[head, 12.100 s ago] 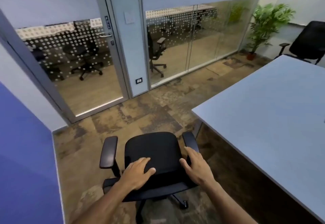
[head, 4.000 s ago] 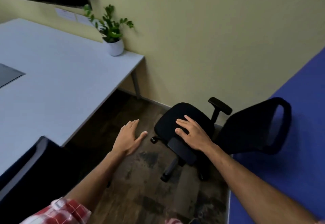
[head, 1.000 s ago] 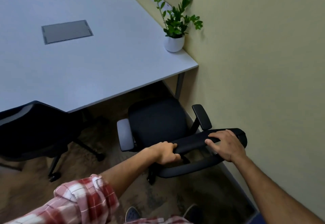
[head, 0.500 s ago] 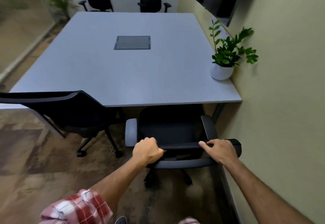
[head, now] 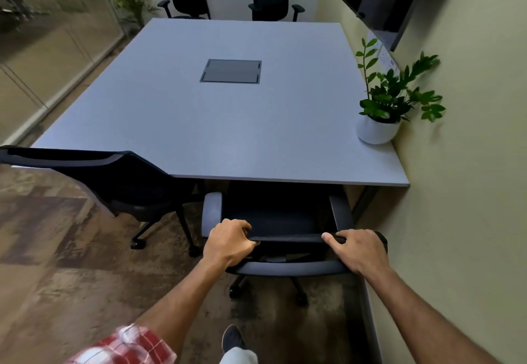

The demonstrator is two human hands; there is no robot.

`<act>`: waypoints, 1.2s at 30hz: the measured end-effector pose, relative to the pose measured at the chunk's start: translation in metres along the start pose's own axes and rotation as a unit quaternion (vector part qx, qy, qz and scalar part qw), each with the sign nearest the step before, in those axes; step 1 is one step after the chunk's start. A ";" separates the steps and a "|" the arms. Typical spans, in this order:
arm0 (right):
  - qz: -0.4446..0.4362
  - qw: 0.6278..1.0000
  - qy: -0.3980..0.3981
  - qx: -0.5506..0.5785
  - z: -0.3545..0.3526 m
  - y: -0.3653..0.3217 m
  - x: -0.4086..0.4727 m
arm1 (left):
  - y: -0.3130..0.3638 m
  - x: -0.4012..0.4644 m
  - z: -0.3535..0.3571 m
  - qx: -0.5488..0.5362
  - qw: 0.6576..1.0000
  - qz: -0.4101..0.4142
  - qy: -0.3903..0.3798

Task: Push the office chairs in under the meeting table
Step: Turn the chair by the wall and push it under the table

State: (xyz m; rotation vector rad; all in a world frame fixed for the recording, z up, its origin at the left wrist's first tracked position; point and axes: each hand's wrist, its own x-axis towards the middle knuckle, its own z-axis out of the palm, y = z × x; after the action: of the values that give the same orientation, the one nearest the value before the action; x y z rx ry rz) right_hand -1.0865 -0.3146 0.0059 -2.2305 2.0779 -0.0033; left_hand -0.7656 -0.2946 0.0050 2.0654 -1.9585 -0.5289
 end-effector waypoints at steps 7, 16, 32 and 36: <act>0.012 1.000 0.016 -0.003 -0.002 -0.007 0.066 | -0.004 0.075 -0.009 -0.008 1.000 0.006 -0.007; 0.050 0.999 0.006 0.018 0.000 -0.002 0.138 | -0.010 0.166 -0.010 -0.020 0.998 0.053 -0.028; 0.045 0.998 -0.013 0.032 -0.002 0.035 0.213 | 0.012 0.241 0.004 -0.036 0.995 0.078 -0.049; 0.041 0.998 -0.009 0.043 -0.004 0.050 0.227 | 0.024 0.249 0.007 -0.058 0.994 0.072 -0.066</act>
State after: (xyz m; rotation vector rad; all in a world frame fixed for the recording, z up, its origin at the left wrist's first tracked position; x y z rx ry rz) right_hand -1.1203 -0.5438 -0.0073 -2.0875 2.1163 -0.0649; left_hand -0.7821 -0.5433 -0.0146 1.8459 -2.0774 -0.7465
